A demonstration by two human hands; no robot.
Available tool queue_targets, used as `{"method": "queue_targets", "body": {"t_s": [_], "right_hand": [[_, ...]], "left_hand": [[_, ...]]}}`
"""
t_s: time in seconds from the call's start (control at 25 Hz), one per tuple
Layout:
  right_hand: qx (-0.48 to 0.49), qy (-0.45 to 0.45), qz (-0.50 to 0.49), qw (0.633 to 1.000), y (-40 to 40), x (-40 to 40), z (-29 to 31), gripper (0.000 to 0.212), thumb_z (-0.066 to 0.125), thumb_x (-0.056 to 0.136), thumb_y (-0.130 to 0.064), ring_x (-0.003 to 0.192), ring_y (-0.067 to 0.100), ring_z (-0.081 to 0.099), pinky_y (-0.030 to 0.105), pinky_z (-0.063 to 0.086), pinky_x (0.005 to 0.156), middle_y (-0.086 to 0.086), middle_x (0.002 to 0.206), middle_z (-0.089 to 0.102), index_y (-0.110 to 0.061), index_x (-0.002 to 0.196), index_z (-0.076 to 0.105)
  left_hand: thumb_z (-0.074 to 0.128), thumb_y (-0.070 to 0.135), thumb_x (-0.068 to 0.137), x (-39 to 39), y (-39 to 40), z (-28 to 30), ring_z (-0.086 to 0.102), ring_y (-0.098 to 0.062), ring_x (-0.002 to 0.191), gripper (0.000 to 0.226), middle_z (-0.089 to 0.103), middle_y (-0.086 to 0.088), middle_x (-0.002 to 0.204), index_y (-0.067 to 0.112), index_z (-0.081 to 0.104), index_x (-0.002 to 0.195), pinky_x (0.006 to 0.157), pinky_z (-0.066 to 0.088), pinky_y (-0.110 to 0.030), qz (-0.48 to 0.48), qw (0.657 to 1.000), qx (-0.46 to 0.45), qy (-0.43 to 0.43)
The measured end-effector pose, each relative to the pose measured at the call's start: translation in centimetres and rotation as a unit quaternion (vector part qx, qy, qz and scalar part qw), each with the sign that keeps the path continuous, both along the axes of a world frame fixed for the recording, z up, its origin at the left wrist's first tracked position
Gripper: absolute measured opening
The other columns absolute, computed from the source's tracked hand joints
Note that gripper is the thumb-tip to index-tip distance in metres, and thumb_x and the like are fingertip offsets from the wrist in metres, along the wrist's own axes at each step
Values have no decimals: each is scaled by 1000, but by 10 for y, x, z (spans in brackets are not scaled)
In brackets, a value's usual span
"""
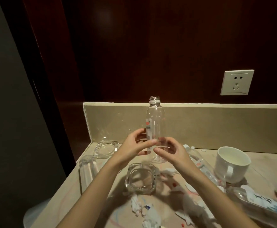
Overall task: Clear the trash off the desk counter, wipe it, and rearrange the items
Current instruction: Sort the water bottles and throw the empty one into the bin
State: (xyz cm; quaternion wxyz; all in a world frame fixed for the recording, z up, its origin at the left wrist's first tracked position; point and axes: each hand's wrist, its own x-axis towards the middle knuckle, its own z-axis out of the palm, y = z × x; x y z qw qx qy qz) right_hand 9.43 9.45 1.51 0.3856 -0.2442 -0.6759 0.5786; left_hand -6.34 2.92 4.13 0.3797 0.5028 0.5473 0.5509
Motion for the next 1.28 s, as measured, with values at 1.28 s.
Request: {"method": "queue_targets", "body": {"t_s": [1.28], "right_hand": [[-142, 71, 42, 986, 39, 64, -3, 79, 86, 61, -28, 118, 27, 59, 52, 47, 99, 10, 125, 64, -10, 130, 51]], "left_hand": [[75, 19, 67, -3, -5, -22, 68, -20, 104, 49, 72, -3, 109, 18, 60, 114, 86, 56, -47, -36, 995, -58, -71]]}}
